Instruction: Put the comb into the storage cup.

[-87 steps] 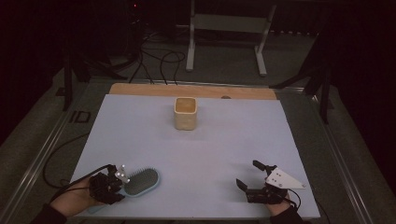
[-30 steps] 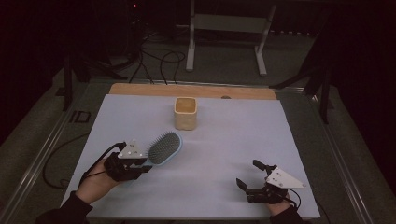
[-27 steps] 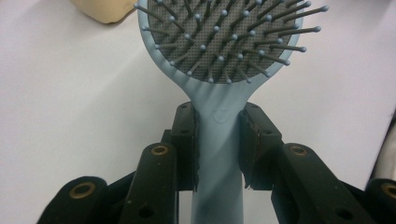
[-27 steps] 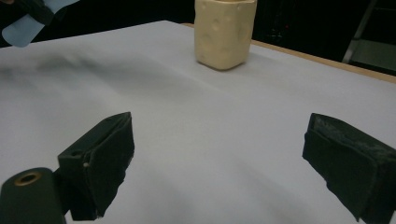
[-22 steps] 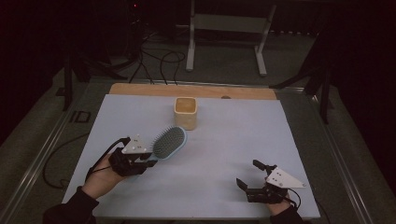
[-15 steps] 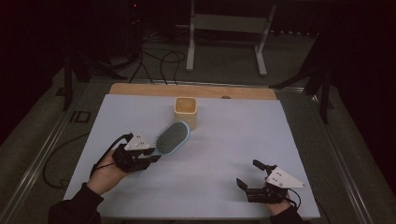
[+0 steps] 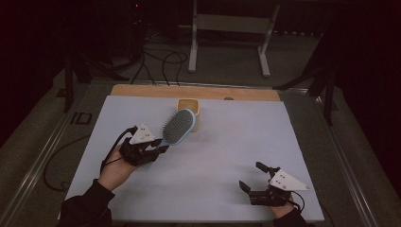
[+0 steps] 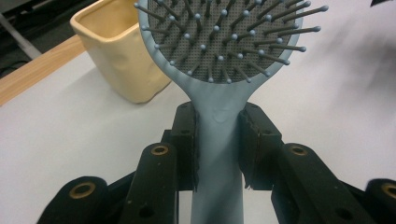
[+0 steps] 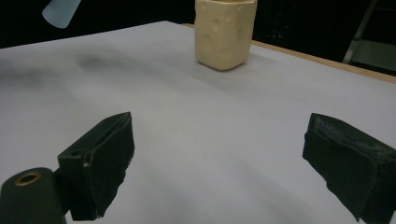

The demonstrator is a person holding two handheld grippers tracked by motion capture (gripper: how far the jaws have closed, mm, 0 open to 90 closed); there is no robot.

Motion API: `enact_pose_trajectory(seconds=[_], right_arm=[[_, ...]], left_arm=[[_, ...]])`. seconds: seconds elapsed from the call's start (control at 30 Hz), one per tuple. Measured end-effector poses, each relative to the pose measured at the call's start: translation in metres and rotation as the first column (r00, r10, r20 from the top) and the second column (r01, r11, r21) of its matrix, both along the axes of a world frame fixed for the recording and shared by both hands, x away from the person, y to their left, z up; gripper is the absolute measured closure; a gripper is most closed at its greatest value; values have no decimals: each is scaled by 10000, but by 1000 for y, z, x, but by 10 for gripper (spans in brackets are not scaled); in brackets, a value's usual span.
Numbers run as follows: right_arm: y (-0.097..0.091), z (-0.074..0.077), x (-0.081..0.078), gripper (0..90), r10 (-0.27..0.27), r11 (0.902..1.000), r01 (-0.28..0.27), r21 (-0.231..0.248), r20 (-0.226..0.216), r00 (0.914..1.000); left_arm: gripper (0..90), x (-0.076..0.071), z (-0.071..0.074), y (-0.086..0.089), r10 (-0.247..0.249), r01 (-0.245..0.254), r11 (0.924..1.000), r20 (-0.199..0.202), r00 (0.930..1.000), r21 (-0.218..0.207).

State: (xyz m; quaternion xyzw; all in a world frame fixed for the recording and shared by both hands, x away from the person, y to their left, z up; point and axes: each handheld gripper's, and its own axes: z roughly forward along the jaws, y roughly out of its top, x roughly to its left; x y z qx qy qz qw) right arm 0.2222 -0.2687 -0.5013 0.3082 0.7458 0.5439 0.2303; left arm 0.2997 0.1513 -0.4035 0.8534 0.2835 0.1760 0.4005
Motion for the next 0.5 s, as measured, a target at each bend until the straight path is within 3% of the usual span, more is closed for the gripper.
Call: enact_pose_trajectory(seconds=[0.13, 0.17, 0.27, 0.5], right_arm=[[-1, 0, 0, 88, -24, 10000, 24, 0, -16, 10000], [-1, 0, 0, 88, -19, 10000, 19, 10, -21, 10000], [0, 0, 0, 88, 2, 10000, -2, -4, -32, 10000], [0, 0, 0, 88, -1, 10000, 1, 32, -38, 10000]], left_arm=[[703, 3, 4, -2, 160, -154, 9993, 173, 9997, -345], [703, 6, 7, -3, 309, -291, 9978, 300, 9991, -600], [703, 8, 9, -4, 476, -443, 9962, 418, 9980, -751], [703, 20, 16, -9, 977, -891, 9870, 592, 9935, -1335]])
